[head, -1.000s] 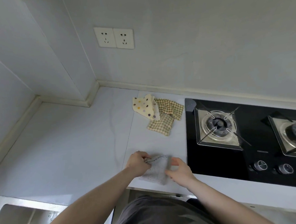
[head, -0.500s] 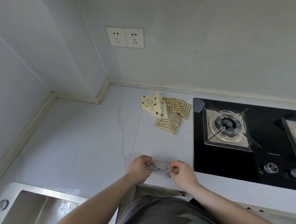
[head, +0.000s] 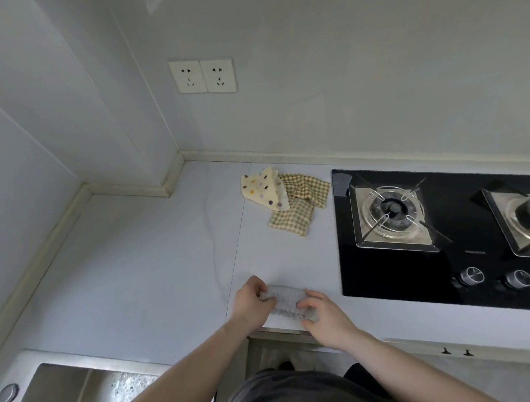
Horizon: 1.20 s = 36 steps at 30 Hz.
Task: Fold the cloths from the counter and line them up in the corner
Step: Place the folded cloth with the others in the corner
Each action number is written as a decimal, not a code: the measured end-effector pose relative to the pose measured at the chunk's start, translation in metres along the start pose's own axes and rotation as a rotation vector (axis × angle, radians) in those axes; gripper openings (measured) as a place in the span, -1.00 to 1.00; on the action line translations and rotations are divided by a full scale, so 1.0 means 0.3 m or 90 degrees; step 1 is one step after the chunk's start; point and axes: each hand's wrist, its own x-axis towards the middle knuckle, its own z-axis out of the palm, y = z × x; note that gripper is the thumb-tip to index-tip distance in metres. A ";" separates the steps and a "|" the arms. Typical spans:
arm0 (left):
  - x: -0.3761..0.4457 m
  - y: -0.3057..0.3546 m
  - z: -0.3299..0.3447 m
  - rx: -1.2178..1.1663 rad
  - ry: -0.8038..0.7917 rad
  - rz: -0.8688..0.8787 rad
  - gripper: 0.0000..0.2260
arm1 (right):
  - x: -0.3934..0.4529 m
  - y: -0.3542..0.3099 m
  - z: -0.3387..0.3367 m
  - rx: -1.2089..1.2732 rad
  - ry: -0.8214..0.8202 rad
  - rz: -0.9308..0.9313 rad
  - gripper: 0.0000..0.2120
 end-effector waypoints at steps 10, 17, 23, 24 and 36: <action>-0.177 0.321 0.011 -0.215 -0.158 0.142 -0.64 | -0.212 0.020 -0.229 0.404 0.122 0.044 -0.38; -0.276 0.673 0.201 -0.257 -0.331 0.193 -0.69 | -0.473 0.200 -0.508 0.614 0.121 0.036 -0.67; -0.355 0.931 0.519 -0.199 -0.356 0.233 -0.71 | -0.702 0.509 -0.718 0.618 0.242 0.054 -0.86; -0.370 0.969 0.576 -0.187 -0.360 0.239 -0.70 | -0.734 0.566 -0.754 0.627 0.263 0.064 -0.87; -0.538 1.412 1.179 -0.007 -0.470 0.299 -0.80 | -1.058 1.084 -1.157 0.632 0.434 0.097 -0.80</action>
